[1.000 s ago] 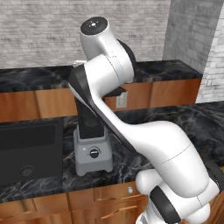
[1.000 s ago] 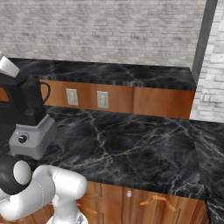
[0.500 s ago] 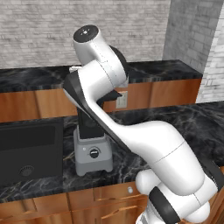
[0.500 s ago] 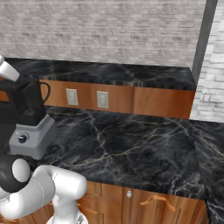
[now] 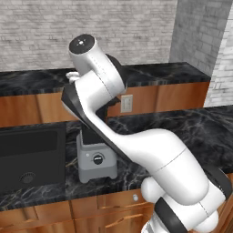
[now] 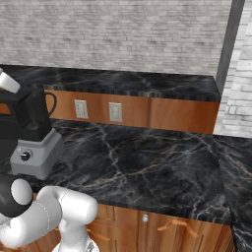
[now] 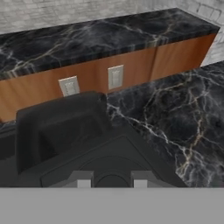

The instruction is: Close the lid blender by securely placing the lid on top.

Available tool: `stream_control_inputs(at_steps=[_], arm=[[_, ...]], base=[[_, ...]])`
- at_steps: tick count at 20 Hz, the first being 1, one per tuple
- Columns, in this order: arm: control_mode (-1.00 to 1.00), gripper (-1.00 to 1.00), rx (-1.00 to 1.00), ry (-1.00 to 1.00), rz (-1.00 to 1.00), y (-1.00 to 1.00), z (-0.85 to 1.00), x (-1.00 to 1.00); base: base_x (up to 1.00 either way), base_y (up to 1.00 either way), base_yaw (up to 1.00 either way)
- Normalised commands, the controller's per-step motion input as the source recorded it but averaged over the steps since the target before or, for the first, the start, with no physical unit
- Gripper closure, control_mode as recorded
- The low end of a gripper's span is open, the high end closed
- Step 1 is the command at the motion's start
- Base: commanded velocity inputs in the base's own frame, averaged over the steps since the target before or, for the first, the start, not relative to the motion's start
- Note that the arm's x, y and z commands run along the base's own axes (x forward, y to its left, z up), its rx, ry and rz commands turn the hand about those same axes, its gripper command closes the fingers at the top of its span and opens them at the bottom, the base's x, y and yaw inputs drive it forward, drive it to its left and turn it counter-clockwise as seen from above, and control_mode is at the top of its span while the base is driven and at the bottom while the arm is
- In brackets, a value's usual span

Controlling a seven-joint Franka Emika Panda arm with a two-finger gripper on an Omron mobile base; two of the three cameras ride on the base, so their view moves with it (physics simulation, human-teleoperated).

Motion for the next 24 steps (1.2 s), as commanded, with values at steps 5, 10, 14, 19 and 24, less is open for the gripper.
stream_control_inputs(at_steps=[5, 10, 14, 19, 24], arm=[[-1.00, 1.00, 0.00, -0.05, 0.00, 0.10, 0.00, 0.16], [-1.00, 1.00, 0.00, -0.08, 0.00, 0.01, 0.02, 0.10], [-1.00, 1.00, -0.02, -0.02, 0.00, 0.00, 0.03, 0.22], [-1.00, 1.00, -0.02, 0.00, -0.01, 0.07, 0.00, 0.28], [-1.00, 1.00, -0.04, 0.00, -0.01, 0.14, 0.02, 0.31]], base=[[0.00, 0.00, 0.00], [0.00, 0.00, 0.00], [0.00, 0.00, 0.00], [0.00, 0.00, 0.00], [0.00, 0.00, 0.00]])
